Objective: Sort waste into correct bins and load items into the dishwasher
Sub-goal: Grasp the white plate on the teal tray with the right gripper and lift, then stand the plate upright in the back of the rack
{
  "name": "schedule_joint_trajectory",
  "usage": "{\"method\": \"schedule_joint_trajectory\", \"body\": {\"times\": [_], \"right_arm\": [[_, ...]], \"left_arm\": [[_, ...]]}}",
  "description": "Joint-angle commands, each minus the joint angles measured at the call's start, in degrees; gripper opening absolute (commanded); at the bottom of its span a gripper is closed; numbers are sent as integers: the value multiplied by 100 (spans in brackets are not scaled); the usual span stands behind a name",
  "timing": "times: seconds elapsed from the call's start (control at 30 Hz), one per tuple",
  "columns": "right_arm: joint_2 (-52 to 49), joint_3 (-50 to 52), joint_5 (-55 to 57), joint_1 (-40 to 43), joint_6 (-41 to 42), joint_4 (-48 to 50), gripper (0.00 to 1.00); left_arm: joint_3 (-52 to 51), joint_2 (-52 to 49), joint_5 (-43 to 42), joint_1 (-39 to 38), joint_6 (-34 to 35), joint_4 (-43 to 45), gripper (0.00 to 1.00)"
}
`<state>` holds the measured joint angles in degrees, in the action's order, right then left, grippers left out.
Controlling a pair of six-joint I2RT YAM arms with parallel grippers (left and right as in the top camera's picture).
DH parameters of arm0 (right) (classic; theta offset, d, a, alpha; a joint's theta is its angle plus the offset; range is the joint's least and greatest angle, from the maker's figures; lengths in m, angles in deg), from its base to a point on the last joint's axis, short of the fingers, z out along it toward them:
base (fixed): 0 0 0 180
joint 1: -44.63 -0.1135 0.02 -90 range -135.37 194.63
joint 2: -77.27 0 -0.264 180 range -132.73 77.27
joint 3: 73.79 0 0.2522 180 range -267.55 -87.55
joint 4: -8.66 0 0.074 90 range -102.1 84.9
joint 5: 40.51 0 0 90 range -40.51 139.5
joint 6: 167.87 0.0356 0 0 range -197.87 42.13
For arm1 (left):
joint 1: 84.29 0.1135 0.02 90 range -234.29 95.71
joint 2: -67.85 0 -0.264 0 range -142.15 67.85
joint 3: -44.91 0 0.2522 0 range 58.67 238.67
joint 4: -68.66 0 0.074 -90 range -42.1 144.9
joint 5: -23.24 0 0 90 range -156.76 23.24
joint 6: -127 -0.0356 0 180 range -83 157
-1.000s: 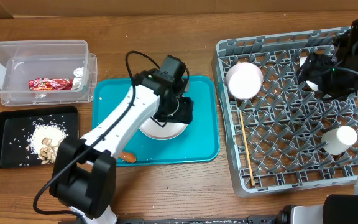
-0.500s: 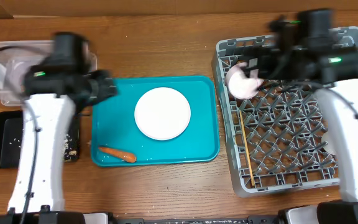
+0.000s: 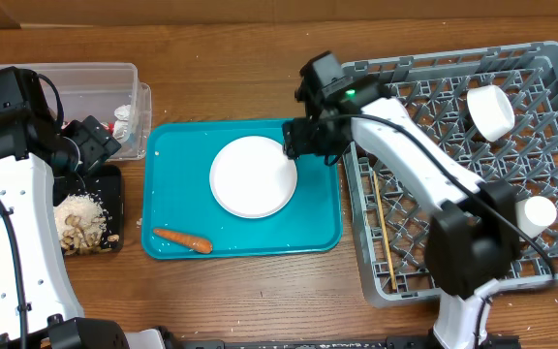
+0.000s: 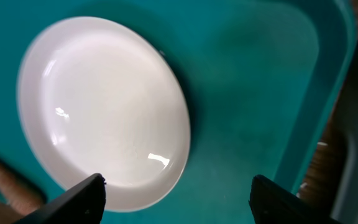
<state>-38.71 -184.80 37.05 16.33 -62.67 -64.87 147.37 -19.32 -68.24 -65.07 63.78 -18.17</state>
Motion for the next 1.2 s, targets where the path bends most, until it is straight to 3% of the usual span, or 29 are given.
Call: {"method": "schedule_joint_trajectory", "body": {"times": [0.0,0.23,0.27,0.3,0.33,0.4,0.43,0.6,0.77,0.9,1.17], "right_arm": [[-542,-15,-131,-94,439,17,73],[-1244,-15,-127,-332,437,57,66],[-1322,-15,-111,-358,439,57,59],[-1429,-15,-111,-396,439,35,37],[-1456,-15,-111,-402,439,13,23],[-1453,-17,-107,-404,437,-11,7],[-1429,-35,-109,-404,437,-15,4],[-1121,-378,74,-195,437,-273,4],[-409,-1394,1252,184,435,-1036,4],[557,-2334,2942,658,433,-1558,4],[1440,-2382,5925,1351,721,-1987,4]], "left_arm": [[37,28,61,24,-155,15,93],[37,28,42,24,-149,11,93],[37,28,42,24,-149,11,93],[37,28,44,24,-151,22,93],[37,28,42,24,-149,26,93],[37,28,42,24,-151,26,93],[37,28,44,24,-151,24,93],[37,28,44,24,-151,24,93],[37,31,44,24,-151,24,93],[37,28,46,24,-151,26,93],[37,28,44,24,-149,116,93]]}}
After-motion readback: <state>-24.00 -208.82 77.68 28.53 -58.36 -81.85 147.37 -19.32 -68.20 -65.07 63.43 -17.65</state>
